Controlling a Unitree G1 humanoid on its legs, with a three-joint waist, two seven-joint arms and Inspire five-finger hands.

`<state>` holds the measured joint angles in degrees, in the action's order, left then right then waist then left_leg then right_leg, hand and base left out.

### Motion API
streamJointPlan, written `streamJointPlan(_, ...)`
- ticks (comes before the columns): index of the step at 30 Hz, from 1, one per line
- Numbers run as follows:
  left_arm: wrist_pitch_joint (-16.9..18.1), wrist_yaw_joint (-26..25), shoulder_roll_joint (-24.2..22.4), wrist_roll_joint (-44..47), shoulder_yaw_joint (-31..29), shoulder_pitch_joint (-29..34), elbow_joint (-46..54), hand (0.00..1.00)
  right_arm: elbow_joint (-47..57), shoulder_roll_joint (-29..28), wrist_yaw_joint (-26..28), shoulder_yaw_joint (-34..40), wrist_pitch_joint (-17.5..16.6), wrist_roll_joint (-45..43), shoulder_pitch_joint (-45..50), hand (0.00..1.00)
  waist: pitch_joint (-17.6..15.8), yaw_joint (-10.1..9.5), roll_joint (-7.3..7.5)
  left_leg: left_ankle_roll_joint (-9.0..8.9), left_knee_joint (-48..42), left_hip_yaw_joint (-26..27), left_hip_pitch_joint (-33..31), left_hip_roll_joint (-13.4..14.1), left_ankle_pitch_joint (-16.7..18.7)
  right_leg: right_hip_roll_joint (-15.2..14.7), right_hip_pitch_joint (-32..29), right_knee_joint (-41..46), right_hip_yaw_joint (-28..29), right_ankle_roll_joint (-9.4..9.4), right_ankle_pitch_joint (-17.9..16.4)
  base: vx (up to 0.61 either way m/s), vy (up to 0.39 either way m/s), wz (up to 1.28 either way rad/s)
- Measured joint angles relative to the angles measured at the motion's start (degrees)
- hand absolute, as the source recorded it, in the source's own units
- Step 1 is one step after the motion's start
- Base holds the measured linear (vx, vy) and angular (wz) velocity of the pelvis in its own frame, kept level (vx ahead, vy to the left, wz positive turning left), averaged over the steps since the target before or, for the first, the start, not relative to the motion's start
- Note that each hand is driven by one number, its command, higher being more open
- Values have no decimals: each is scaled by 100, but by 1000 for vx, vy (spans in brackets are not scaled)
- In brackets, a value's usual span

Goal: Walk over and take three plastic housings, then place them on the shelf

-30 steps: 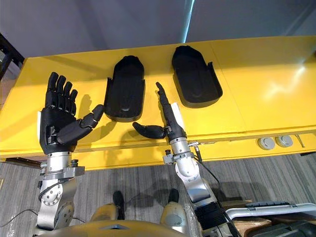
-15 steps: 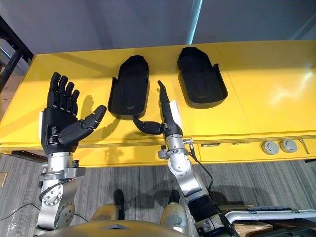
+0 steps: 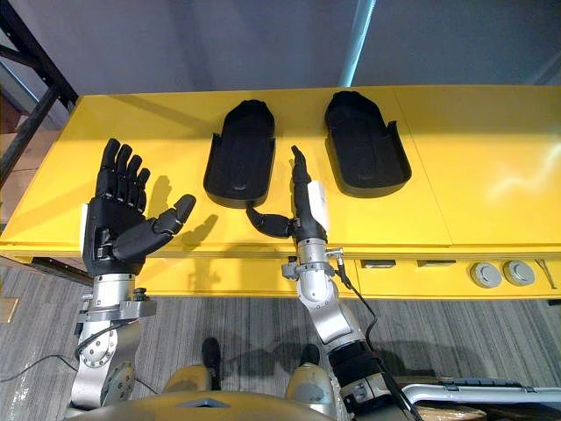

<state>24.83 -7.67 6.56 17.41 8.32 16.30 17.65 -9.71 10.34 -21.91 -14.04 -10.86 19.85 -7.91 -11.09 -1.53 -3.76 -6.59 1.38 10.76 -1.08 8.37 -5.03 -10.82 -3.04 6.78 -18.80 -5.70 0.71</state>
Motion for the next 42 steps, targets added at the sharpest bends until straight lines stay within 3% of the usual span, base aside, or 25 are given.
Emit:
streamJointPlan(17,0,204,2,28,-20,3,-1,100,-289,23,20,71,-124,-58,-115,100,179,9,-27,2,208,3,97,-21,-112,15,54,-104,-40,-30,48,1,-1,0)
streamJointPlan(21,15,220,29,38,-56,2,-2,100,1114,191,638,145,-384,-721,438,100,204,14,8,-33,301,167,259,19,-83,96,149,-265,111,-32,108,26,-5,-20)
streamJointPlan(24,14,224,37,50,-89,-2,-2,100,2335,480,1315,469,-836,-1281,821,100,268,92,105,-72,292,353,364,69,-10,174,188,-396,290,-25,179,50,-12,-33)
streamJointPlan(29,12,260,104,52,-221,3,-2,100,3341,591,2227,1654,-1257,-2559,1266,100,427,290,290,-123,247,654,561,131,146,264,241,-482,550,-17,197,40,-1,-32)
streamJointPlan(31,10,271,126,51,-273,-16,-1,100,3398,642,2547,2150,-1248,-2759,1499,100,474,368,295,-135,112,784,572,148,268,278,246,-505,679,-26,207,16,9,-27)
streamJointPlan(36,1,286,130,38,-367,-35,-1,100,3395,1272,3229,2484,-934,-2606,1670,100,503,503,228,-160,-28,884,544,201,373,327,254,-613,776,-31,243,12,-2,-14)
streamJointPlan(39,0,284,227,39,-439,-65,-2,100,3338,2263,3882,2513,-581,-2007,1586,100,504,491,229,-168,-31,891,542,241,377,368,254,-618,784,-22,250,3,-7,-2)
streamJointPlan(42,2,207,442,45,-544,-61,-7,100,2572,3500,4303,2399,-85,-1928,1011,100,495,480,264,-168,-28,862,525,240,376,368,256,-618,751,-22,251,7,-3,5)
